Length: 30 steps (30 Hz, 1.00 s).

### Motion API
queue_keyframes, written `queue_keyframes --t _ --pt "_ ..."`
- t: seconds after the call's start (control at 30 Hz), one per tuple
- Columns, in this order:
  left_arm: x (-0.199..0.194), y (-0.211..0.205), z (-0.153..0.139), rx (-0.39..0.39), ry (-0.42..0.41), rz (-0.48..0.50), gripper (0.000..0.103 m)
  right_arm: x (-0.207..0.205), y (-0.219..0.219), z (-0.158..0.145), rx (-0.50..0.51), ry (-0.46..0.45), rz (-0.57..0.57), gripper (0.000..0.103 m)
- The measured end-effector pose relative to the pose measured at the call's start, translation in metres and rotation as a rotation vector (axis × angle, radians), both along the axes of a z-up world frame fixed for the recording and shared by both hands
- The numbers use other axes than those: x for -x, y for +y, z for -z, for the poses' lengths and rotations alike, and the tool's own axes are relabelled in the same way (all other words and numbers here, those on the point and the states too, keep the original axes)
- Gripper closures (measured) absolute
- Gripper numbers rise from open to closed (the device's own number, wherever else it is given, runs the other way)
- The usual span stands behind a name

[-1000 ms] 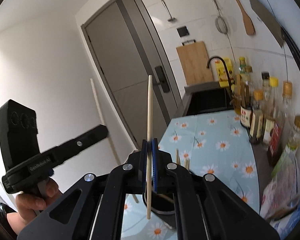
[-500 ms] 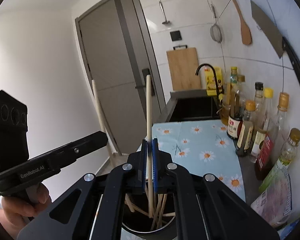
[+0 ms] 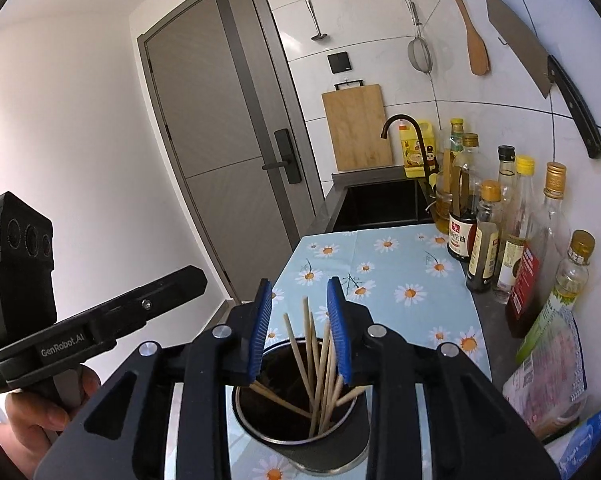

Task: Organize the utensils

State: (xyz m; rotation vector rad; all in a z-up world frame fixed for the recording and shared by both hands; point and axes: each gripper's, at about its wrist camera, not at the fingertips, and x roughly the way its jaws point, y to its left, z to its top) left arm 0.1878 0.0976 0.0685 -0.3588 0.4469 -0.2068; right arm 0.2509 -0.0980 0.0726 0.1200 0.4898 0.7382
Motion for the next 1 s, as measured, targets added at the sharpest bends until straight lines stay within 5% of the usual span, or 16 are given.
queue_keyframes --t 0.23,0.37,0.53,0.7,1.0 --pt "0.026 -0.01 -0.01 -0.031 -0.015 -0.042 0.072 0.02 -0.025 -0.01 -0.042 -0.016 -0.016 0.065" --pt "0.044 -0.017 -0.015 -0.047 -0.007 -0.107 0.049 0.031 -0.043 -0.016 -0.069 -0.02 -0.032 0.051" --pt "0.065 -0.028 -0.022 -0.087 -0.019 -0.11 0.048 0.046 -0.067 -0.018 -0.097 -0.008 -0.055 0.031" --pt "0.092 -0.035 -0.014 -0.086 -0.015 -0.117 0.009 0.074 -0.086 -0.017 -0.078 -0.053 -0.114 0.005" --pt "0.14 -0.052 0.014 -0.15 -0.005 -0.192 0.007 0.123 -0.101 0.008 0.019 -0.144 -0.146 0.005"
